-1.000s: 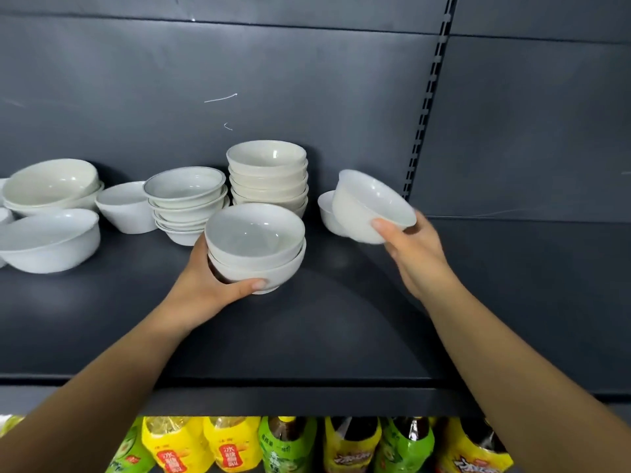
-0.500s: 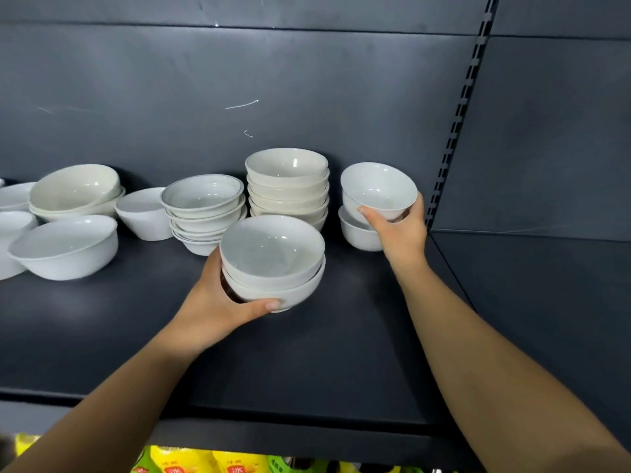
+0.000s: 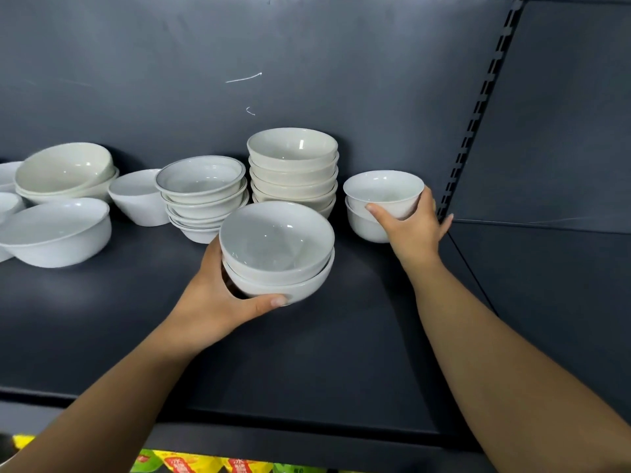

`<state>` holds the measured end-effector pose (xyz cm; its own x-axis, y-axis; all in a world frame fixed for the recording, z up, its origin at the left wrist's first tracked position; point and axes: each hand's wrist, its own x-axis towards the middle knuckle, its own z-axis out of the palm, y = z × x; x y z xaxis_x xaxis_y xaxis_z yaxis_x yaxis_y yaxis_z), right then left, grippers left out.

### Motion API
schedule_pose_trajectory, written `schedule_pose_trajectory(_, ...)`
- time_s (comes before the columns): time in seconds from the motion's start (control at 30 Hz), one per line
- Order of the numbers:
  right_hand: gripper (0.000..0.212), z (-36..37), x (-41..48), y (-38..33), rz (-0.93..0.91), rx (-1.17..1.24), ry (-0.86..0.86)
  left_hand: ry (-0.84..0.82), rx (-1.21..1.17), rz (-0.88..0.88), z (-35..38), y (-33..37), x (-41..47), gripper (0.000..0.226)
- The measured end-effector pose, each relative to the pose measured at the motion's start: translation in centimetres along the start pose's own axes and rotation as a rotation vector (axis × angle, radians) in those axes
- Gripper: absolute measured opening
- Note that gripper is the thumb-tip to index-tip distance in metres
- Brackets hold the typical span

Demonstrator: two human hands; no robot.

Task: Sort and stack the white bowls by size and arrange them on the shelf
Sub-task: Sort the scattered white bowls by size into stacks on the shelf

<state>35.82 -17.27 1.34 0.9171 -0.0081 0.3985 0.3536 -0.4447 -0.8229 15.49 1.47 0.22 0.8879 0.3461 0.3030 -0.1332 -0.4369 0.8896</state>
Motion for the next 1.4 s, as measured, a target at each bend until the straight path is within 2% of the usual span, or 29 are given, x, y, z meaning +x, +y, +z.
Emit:
schedule_pose_trajectory(0.1,0.081,0.1,0.1,0.2,0.035,-0.035,-0.02,-0.004,-0.007,0.006,0.0,0.1,0.0,0.105)
schedule_pose_trajectory(0.27,0.084,0.3,-0.1,0.8,0.071,0.134,-0.067,-0.005,-0.019,-0.005,0.0,0.1,0.0,0.106)
schedule_pose_trajectory(0.47,0.075,0.2,0.1,1.2,0.104,0.179,-0.111,-0.009,-0.03,-0.013,0.0,0.0,0.0,0.104)
schedule_pose_trajectory(0.67,0.103,-0.2,-0.4,0.3,0.185,0.233,-0.15,-0.007,-0.073,-0.002,0.1,-0.2,0.0,0.118)
schedule_pose_trajectory(0.73,0.102,-0.8,-1.0,-0.5,0.123,0.205,-0.106,-0.011,-0.098,-0.022,0.2,-0.2,-0.1,0.119)
schedule_pose_trajectory(0.87,0.086,-2.1,-4.1,-3.6,-0.142,0.235,0.021,-0.006,-0.104,0.002,0.3,0.2,-0.2,0.121)
schedule_pose_trajectory(0.93,0.084,-1.5,-6.8,-4.8,-0.197,0.343,-0.126,0.016,-0.105,0.001,0.4,0.2,-0.3,0.119)
schedule_pose_trajectory(1.0,0.086,-0.7,-9.4,-5.8,-0.169,0.468,-0.456,0.044,-0.09,-0.012,0.5,0.1,-0.4,0.115)
schedule_pose_trajectory(1.07,0.075,0.2,-10.5,-5.8,-0.184,0.471,-0.646,0.062,-0.073,-0.023,0.7,0.1,-0.6,0.113)
schedule_pose_trajectory(1.23,0.064,1.1,-11.2,-6.4,-0.157,0.48,-0.61,0.091,-0.092,0.009,-0.1,0.1,-1.1,0.102)
schedule_pose_trajectory(1.33,0.068,2.4,-12.6,-7.6,-0.143,0.476,-0.623,0.073,-0.077,0.002,-2.4,-0.4,-1.8,0.104)
schedule_pose_trajectory(1.4,0.071,3.7,-13.5,-8.8,-0.133,0.471,-0.647,0.084,-0.08,0.004,-4.1,-0.6,-2.2,0.093)
